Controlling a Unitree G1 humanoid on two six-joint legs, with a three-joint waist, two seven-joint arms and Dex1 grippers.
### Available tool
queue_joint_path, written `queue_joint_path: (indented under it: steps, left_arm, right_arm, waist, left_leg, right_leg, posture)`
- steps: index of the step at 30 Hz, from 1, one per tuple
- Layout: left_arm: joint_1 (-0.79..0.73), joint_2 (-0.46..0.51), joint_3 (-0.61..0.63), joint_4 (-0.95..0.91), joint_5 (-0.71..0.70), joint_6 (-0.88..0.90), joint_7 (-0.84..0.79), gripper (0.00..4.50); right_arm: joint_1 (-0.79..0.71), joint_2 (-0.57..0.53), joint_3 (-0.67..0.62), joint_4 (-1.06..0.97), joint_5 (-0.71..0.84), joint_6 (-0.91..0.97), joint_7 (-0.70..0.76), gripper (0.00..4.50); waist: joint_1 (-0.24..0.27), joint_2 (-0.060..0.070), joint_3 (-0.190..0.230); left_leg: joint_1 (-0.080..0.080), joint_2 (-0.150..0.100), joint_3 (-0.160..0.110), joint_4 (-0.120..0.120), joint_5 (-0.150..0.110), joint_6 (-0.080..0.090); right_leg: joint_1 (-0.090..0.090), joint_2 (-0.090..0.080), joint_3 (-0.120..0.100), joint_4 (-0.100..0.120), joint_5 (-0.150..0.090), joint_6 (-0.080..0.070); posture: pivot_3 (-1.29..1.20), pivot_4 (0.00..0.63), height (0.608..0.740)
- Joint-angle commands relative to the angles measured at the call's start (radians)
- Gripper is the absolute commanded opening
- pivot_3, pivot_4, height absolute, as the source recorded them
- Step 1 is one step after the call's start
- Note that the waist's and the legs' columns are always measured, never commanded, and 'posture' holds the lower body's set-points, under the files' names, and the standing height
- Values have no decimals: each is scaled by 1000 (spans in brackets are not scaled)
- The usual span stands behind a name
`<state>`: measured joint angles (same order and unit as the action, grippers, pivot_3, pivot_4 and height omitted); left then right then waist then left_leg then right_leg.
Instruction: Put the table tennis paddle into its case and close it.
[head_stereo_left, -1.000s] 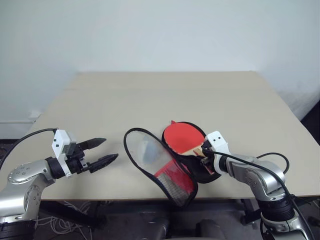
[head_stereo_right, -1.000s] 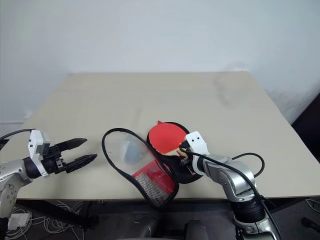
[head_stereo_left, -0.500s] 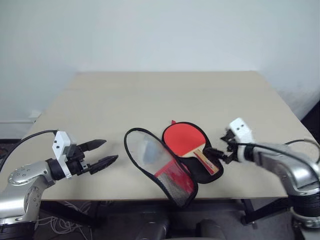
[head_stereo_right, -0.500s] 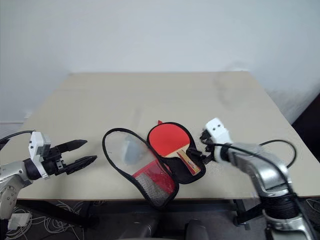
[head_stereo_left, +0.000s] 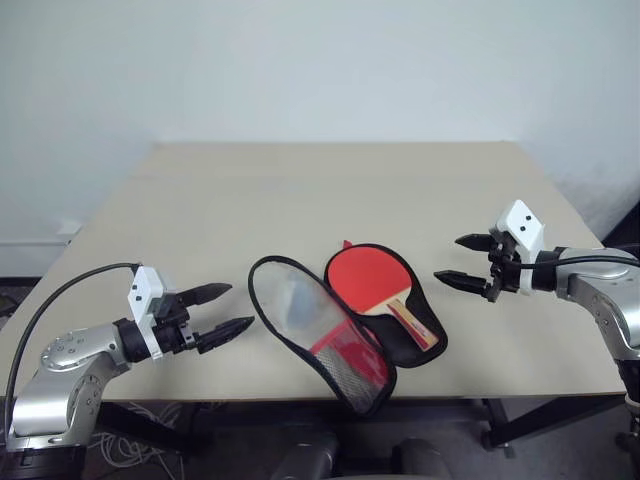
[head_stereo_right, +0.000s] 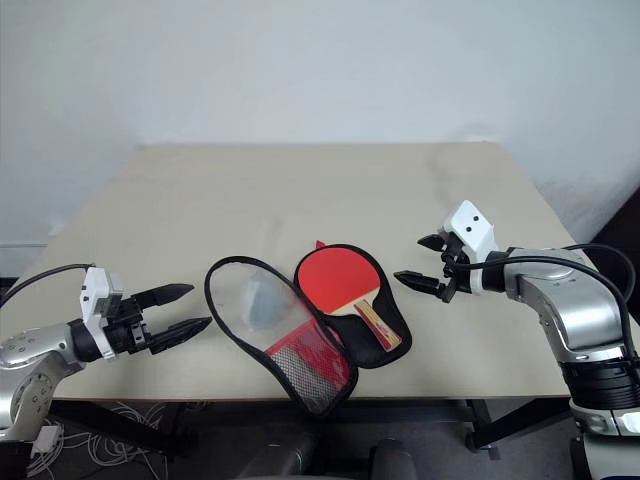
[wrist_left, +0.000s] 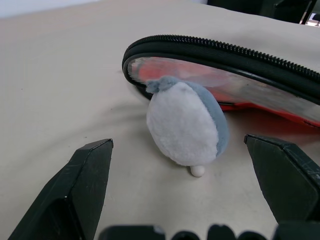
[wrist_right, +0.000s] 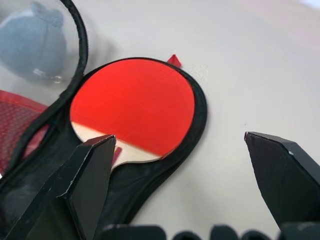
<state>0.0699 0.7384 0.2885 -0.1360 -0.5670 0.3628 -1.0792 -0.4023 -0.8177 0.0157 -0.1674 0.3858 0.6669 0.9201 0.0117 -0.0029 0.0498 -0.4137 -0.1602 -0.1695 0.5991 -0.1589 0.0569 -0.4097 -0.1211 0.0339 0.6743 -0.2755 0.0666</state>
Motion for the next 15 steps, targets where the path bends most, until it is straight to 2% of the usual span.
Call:
queue_joint_path:
  steps: [1, 7, 15]
  left_arm:
    - [-12, -16, -31, -49, -4, -4, 7, 4500]
    - [-42, -45, -74, -71, -14, 18, 29, 4500]
    - [-164, -132, -182, -134, -13, 74, 113, 4500]
  right_arm:
    - [-24, -9, -13, 7, -15, -30, 7, 4467]
    - [-17, -7, -23, -4, -13, -29, 5, 4467]
    - [-26, -21, -53, -42, 15, -3, 6, 4467]
  waist:
    - [0, 0, 0]
    - [-1, 0, 0]
    - [0, 0, 0]
  left_leg:
    - [0, 0, 0, 0, 0, 0]
    - [0, 0, 0, 0, 0, 0]
    - [0, 0, -1, 3, 0, 0]
  right_leg:
    - [0, 0, 0, 0, 0, 0]
    - [0, 1, -1, 0, 0, 0]
    - [1, 0, -4, 0, 0, 1]
  posture:
    - [0, 0, 707]
    - [0, 0, 707]
    - [0, 0, 707]
